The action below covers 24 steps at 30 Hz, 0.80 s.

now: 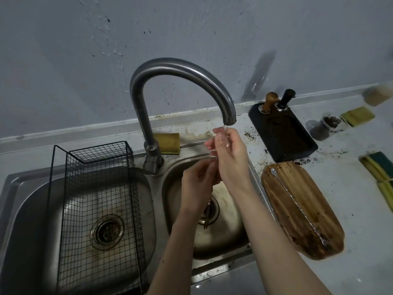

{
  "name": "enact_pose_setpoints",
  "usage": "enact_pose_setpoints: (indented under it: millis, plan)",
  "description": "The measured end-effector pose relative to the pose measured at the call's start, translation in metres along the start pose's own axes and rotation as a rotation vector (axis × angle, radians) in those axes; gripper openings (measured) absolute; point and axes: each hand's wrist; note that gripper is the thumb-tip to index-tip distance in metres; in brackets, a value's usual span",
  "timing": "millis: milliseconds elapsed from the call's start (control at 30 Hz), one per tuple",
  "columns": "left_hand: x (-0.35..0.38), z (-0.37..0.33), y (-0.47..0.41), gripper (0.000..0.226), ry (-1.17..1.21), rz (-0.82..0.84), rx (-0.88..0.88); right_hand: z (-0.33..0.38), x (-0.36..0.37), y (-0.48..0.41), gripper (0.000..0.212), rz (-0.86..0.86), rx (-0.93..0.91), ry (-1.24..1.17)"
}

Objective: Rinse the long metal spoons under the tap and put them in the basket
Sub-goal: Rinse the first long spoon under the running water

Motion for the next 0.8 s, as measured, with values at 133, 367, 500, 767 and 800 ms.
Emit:
enact_pose_setpoints:
  millis: [133, 367, 500, 767, 800]
  plan:
    - [0.005, 0.000, -0.001, 0.020, 0.072, -0.043, 0.016, -0.001, -0.003, 0.003, 0.013, 0.025, -0.016, 0.126]
    - [0.009, -0.004, -0.006, 0.016, 0.148, -0.026, 0.040, 0.009, -0.008, -0.001, 0.016, -0.002, 0.052, 0.044]
    - [0.010, -0.005, -0.008, 0.013, 0.177, -0.025, 0.024, 0.013, -0.007, -0.003, 0.010, -0.051, -0.016, 0.094]
    - [0.005, -0.010, -0.009, 0.023, 0.156, 0.021, 0.008, 0.017, -0.008, -0.006, 0.009, -0.042, 0.051, -0.039]
    - [0.005, -0.010, -0.009, 0.024, 0.152, 0.020, 0.005, 0.018, -0.008, -0.006, 0.008, -0.043, 0.055, -0.042]
Point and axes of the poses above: each hand's wrist, its own y-axis away from the middle knuckle, its own x-axis out of the palm, z = x × y, and after that the axes turned 2 degrees about y, right-handed
